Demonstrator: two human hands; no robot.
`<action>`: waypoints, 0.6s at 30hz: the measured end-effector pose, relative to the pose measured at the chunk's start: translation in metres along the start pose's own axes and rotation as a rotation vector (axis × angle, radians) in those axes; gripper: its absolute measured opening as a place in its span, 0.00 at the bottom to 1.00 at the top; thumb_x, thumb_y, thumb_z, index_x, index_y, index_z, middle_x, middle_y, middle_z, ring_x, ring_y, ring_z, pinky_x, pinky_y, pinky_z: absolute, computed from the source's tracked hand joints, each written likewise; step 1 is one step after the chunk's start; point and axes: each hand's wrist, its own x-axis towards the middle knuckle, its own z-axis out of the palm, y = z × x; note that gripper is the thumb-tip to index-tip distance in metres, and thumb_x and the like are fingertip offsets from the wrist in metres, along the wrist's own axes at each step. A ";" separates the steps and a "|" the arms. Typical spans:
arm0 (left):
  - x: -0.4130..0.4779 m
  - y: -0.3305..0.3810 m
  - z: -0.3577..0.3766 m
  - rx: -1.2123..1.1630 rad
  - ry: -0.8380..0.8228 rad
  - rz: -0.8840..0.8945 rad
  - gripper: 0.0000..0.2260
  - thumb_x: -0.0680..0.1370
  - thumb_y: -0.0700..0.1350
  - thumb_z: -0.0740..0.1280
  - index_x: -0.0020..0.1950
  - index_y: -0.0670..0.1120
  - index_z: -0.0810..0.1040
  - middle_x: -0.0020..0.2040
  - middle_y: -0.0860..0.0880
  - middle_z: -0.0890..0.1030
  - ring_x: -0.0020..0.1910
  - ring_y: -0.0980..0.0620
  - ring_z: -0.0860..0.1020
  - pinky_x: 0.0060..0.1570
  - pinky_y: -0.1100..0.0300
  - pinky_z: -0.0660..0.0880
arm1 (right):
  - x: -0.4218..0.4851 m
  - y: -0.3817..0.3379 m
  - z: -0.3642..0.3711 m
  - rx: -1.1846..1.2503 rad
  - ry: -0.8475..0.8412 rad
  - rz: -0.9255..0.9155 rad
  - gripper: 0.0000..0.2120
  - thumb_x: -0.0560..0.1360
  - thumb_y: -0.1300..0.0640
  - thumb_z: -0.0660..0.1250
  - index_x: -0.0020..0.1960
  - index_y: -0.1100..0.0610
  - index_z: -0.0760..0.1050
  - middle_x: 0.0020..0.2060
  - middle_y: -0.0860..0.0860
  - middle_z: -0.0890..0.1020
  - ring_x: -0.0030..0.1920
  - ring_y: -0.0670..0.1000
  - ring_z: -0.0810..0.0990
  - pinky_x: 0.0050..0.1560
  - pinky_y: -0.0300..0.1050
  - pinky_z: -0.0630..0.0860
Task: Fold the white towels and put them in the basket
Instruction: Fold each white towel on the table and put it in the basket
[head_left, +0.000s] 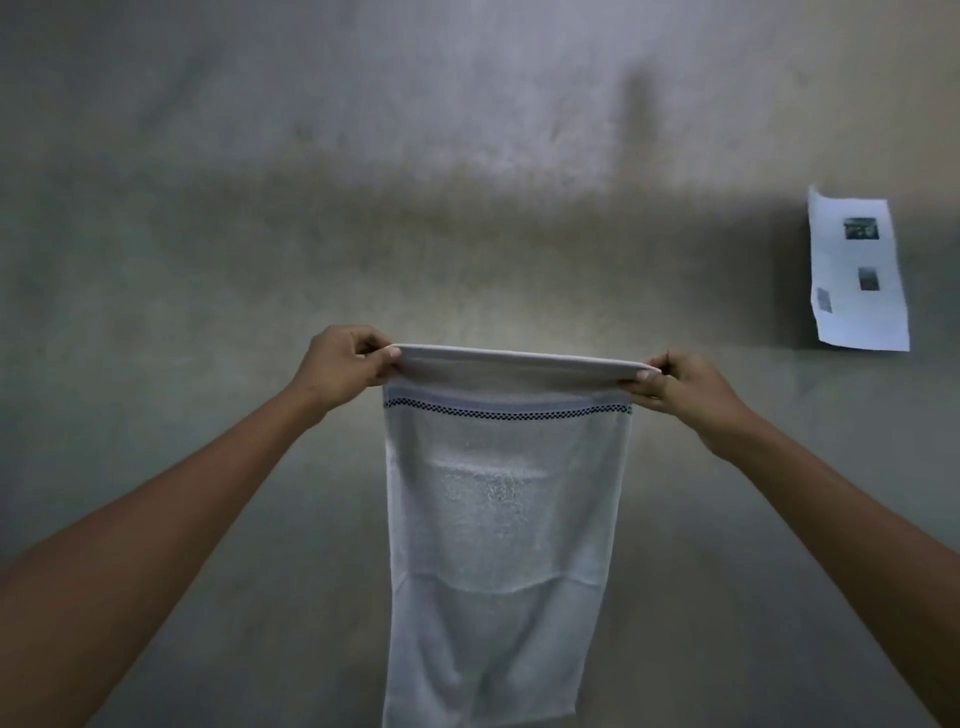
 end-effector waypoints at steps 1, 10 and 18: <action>-0.008 0.003 -0.005 -0.007 -0.022 -0.010 0.06 0.75 0.40 0.69 0.38 0.47 0.80 0.36 0.45 0.82 0.41 0.45 0.81 0.44 0.57 0.82 | -0.010 -0.003 -0.002 -0.004 -0.036 0.010 0.04 0.78 0.67 0.61 0.50 0.68 0.71 0.49 0.62 0.78 0.44 0.51 0.82 0.40 0.34 0.81; -0.123 -0.004 -0.045 0.096 -0.779 -0.433 0.32 0.58 0.58 0.78 0.49 0.35 0.79 0.45 0.38 0.84 0.43 0.46 0.84 0.46 0.58 0.81 | -0.130 0.036 -0.031 -0.017 -0.546 0.301 0.23 0.64 0.46 0.76 0.45 0.61 0.71 0.48 0.63 0.84 0.51 0.56 0.84 0.48 0.46 0.82; -0.224 -0.032 -0.047 0.103 -1.170 -0.697 0.08 0.70 0.44 0.71 0.44 0.40 0.80 0.41 0.41 0.84 0.37 0.47 0.84 0.40 0.62 0.79 | -0.225 0.070 -0.029 0.049 -0.756 0.579 0.37 0.48 0.42 0.83 0.44 0.63 0.71 0.41 0.63 0.82 0.47 0.60 0.84 0.42 0.45 0.83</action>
